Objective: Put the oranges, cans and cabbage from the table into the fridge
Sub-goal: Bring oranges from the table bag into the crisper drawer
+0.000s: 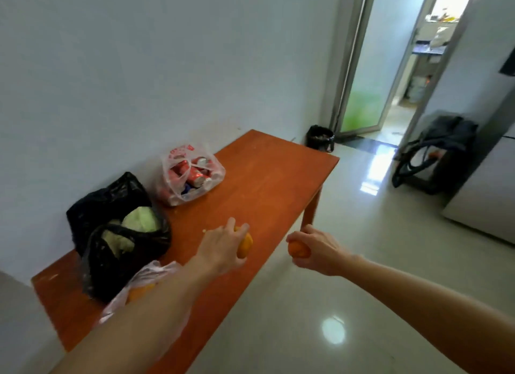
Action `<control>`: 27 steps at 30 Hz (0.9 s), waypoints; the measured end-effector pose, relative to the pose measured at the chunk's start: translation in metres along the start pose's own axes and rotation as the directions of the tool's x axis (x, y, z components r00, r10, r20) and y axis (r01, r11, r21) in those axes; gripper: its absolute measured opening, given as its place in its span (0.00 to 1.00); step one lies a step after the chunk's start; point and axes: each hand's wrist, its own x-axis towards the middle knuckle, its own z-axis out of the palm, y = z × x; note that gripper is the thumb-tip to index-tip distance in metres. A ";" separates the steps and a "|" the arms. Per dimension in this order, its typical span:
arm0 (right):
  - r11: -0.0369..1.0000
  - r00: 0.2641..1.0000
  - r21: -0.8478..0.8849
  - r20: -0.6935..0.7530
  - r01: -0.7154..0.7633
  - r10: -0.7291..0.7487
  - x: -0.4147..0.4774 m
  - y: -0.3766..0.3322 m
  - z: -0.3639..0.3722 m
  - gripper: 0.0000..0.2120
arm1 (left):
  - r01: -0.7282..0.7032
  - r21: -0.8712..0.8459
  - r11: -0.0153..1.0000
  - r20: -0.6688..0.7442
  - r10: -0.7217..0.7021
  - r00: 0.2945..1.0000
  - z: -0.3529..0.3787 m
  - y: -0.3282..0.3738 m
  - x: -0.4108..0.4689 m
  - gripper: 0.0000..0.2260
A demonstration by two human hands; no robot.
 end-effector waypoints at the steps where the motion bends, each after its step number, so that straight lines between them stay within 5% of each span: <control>1: 0.998 0.998 0.006 -0.019 -0.061 0.061 -0.015 0.024 -0.011 0.24 | -0.038 0.008 0.999 0.001 0.038 0.999 -0.004 0.026 0.015 0.31; 13: 0.859 0.819 0.090 -0.265 -0.504 0.509 -0.179 0.288 -0.112 0.34 | -0.476 0.040 0.879 -0.014 0.477 0.879 -0.036 0.315 0.189 0.30; 20: 0.750 0.696 -0.012 -0.383 -0.661 0.607 -0.226 0.425 -0.162 0.34 | -0.654 0.084 0.752 -0.033 0.658 0.752 -0.036 0.466 0.318 0.34; 27: 0.589 0.496 0.071 -0.464 -0.805 0.734 -0.278 0.554 -0.250 0.33 | -0.812 0.109 0.573 -0.053 0.819 0.571 -0.078 0.622 0.451 0.32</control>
